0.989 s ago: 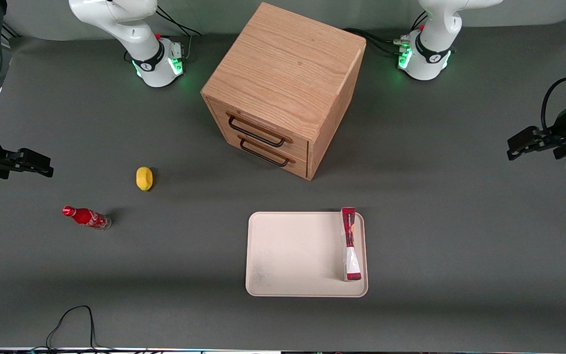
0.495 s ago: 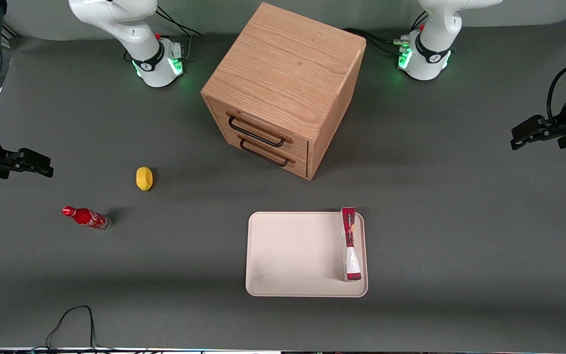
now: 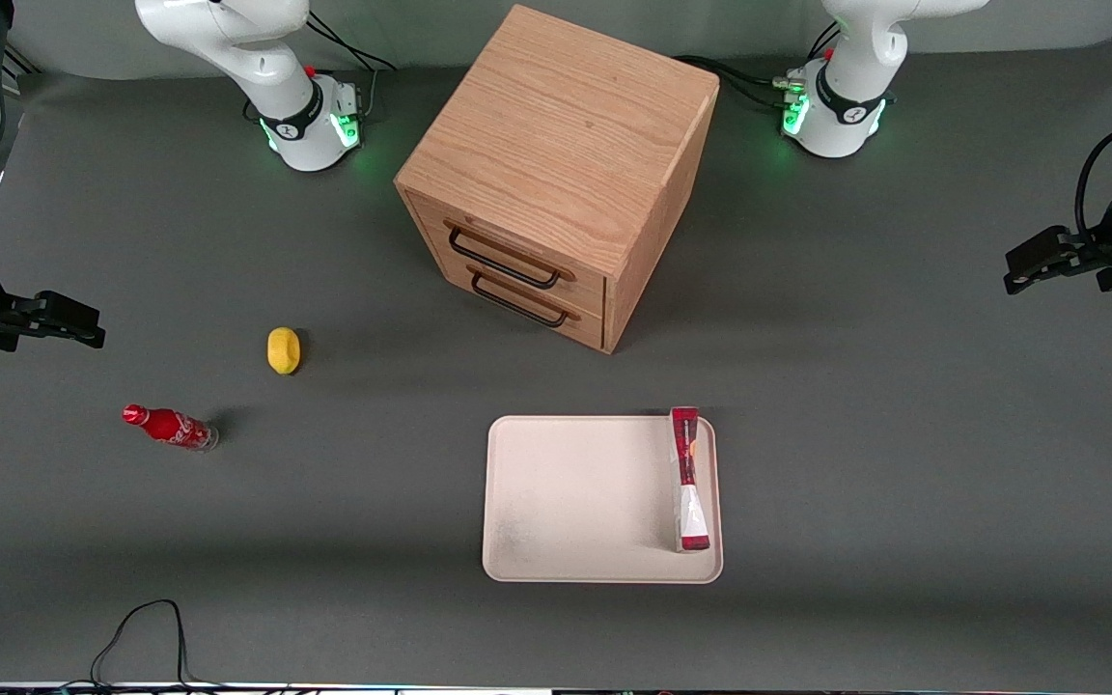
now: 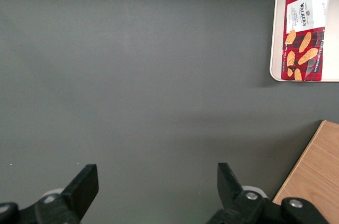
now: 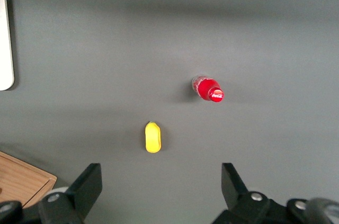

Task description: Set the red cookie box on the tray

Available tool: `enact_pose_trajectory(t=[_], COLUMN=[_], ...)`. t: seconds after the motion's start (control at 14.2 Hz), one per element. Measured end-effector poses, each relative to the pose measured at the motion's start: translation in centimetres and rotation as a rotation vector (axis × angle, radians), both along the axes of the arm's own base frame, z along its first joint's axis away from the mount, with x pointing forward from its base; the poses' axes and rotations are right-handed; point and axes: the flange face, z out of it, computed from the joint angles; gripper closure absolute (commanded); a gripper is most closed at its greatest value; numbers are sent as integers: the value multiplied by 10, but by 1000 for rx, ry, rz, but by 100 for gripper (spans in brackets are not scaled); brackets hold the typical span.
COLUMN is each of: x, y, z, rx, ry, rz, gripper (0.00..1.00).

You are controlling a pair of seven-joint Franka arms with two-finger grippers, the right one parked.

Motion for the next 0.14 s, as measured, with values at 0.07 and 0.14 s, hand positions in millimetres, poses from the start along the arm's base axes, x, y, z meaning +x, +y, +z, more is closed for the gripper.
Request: enact_pose_trajectory(t=[0.07,0.14], x=[0,0], y=[0,-1], z=[0,0], rx=[0,0], ry=[0,0], rz=[-1,-2], gripper=[0,0])
